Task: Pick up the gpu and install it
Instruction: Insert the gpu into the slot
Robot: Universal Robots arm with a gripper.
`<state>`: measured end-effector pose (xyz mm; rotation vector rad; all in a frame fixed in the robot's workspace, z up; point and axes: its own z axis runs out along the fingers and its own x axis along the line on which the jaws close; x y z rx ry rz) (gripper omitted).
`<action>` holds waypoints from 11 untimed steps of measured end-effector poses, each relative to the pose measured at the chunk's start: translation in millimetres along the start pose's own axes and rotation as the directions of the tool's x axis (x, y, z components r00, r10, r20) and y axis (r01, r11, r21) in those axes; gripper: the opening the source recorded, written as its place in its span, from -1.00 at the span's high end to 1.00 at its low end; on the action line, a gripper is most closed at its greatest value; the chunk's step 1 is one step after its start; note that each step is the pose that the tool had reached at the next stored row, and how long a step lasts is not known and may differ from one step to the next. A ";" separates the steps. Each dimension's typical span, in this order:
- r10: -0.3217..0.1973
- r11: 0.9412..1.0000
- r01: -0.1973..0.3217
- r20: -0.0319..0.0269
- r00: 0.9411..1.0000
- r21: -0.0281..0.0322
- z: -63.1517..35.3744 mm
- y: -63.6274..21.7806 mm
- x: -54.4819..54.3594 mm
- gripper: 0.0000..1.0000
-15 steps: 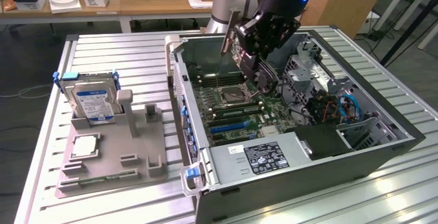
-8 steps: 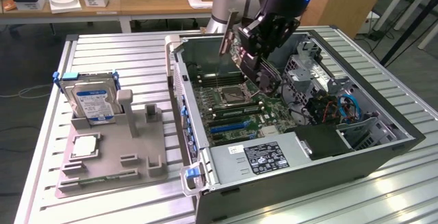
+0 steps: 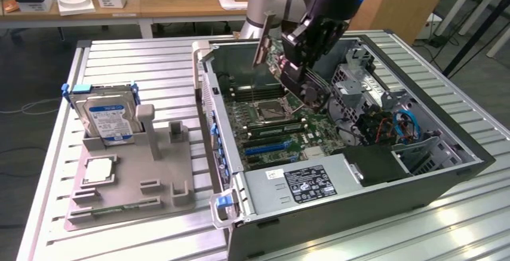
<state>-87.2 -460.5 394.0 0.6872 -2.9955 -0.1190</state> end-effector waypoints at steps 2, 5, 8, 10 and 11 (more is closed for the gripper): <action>-0.021 1.000 0.021 -0.002 1.000 0.001 -0.1 -0.3 -0.7 0.47; -0.051 0.999 0.051 -0.005 0.999 0.002 -0.2 -0.8 -1.6 0.47; -0.081 0.997 0.082 -0.008 0.997 0.004 -0.2 -1.3 -2.7 0.47; -0.101 0.995 0.101 -0.009 0.995 0.004 -0.3 -1.7 -3.5 0.47; -0.111 0.994 0.111 -0.010 0.994 0.005 -0.3 -1.8 -3.8 0.47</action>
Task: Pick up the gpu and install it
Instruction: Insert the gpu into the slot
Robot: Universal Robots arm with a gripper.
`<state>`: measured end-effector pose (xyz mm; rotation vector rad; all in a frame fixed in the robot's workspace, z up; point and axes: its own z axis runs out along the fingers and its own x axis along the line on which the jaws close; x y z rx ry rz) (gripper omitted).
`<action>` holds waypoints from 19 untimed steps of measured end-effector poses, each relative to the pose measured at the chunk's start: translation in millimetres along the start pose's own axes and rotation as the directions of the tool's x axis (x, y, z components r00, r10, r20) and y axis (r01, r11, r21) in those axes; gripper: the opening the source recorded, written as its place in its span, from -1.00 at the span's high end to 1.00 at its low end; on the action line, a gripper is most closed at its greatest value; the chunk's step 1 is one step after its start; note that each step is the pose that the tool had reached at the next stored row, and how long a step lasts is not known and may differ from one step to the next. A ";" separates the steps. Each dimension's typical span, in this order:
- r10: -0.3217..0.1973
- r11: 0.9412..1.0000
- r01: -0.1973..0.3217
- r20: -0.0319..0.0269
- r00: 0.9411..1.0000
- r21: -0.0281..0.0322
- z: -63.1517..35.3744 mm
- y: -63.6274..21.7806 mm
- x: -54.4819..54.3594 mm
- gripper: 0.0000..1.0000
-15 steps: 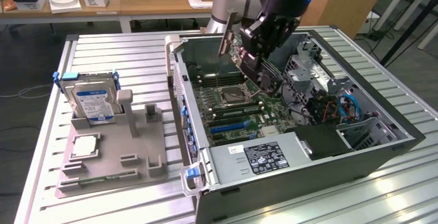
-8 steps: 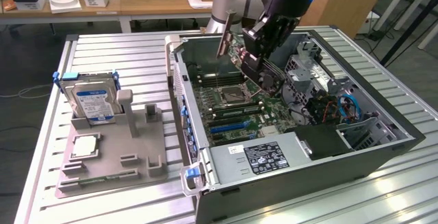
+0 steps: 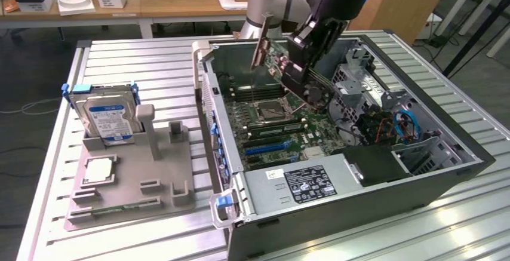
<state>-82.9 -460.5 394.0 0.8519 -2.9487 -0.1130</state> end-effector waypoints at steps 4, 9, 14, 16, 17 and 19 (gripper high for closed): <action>-0.040 0.999 0.040 -0.004 0.999 0.002 -0.1 -0.9 -1.4 0.47; -0.091 0.996 0.091 -0.008 0.996 0.004 -0.3 -1.9 -3.0 0.47; -0.142 0.990 0.142 -0.013 0.990 0.006 -0.4 -3.0 -4.7 0.47; -0.163 0.987 0.164 -0.015 0.986 0.006 -0.5 -3.4 -5.4 0.47; -0.174 0.985 0.174 -0.016 0.985 0.007 -0.5 -3.6 -5.7 0.47; -0.196 0.981 0.196 -0.019 0.980 0.007 -0.5 -4.0 -6.3 0.47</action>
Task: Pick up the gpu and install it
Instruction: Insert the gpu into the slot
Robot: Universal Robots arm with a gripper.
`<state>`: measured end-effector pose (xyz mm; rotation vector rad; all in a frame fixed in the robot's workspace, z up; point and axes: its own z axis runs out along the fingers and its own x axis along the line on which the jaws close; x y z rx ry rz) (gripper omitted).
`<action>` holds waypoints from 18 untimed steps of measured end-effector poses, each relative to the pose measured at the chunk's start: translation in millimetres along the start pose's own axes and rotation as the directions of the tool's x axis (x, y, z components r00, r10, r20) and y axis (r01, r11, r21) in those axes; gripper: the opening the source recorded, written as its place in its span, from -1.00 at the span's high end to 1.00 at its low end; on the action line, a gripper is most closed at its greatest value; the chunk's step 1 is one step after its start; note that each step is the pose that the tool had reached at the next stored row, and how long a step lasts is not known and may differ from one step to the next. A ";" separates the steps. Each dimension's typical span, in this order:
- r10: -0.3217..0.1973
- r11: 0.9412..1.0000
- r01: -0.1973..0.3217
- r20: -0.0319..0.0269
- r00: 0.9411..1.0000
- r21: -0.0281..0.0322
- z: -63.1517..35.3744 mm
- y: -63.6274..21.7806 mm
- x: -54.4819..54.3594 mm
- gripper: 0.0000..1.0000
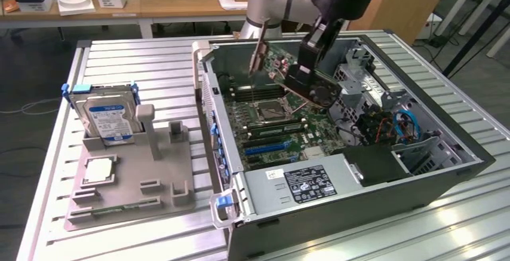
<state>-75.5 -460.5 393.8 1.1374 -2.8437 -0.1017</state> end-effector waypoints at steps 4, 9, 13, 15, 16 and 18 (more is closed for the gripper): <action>-0.047 0.999 0.047 -0.004 0.999 0.002 -0.2 -1.0 -1.0 0.47; -0.106 0.994 0.106 -0.006 0.994 0.003 -0.2 -1.4 -1.5 0.47; -0.156 0.988 0.157 -0.010 0.988 0.004 -0.4 -2.3 -2.3 0.47; -0.178 0.984 0.178 -0.012 0.984 0.005 -0.4 -2.9 -3.1 0.47; -0.182 0.983 0.182 -0.012 0.983 0.005 -0.5 -2.9 -3.0 0.47; -0.185 0.983 0.185 -0.012 0.983 0.005 -0.4 -2.9 -3.0 0.47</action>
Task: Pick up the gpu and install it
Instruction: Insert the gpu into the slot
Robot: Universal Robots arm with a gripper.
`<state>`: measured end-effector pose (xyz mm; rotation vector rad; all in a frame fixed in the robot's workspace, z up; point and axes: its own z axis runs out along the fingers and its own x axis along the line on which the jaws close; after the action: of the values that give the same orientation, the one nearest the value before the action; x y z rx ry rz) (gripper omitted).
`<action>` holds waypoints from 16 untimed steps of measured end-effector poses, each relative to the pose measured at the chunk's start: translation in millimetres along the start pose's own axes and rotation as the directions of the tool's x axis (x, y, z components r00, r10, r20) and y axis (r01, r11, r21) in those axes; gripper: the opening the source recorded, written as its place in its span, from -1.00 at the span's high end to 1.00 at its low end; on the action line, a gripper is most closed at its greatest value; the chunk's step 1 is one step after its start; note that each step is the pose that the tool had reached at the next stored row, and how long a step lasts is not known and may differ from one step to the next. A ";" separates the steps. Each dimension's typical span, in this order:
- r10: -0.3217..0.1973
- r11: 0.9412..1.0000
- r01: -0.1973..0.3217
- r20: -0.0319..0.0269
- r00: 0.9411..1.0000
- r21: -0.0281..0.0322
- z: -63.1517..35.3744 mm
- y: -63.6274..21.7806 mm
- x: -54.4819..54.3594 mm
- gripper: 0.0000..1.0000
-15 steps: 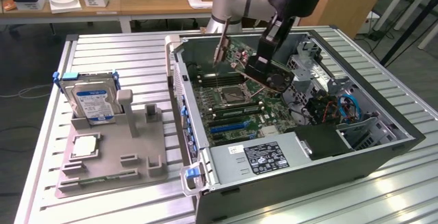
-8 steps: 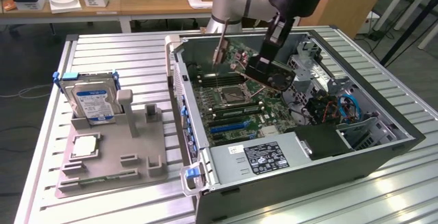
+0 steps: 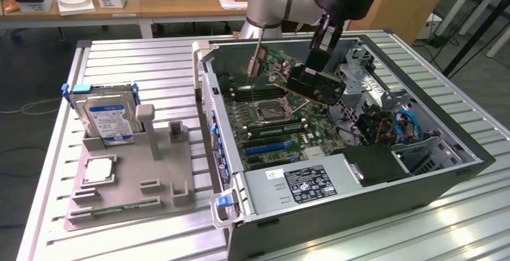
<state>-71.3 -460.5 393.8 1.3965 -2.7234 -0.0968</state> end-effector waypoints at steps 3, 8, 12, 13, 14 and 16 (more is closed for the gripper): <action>-0.015 1.000 0.015 0.007 1.000 0.012 0.7 -0.1 -0.1 0.47; -0.048 0.998 0.047 0.025 0.999 0.046 2.7 -0.3 -0.2 0.47; -0.116 0.992 0.115 0.022 0.993 0.053 4.7 -0.4 -0.3 0.47; -0.133 0.990 0.132 0.022 0.991 0.056 5.0 -0.4 -0.3 0.47; -0.147 0.988 0.145 0.022 0.989 0.059 5.3 -0.4 -0.2 0.47; -0.169 0.983 0.168 0.024 0.985 0.069 5.8 -0.5 -0.3 0.47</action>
<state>-71.2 -460.5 388.1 1.6555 -2.6499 -0.0374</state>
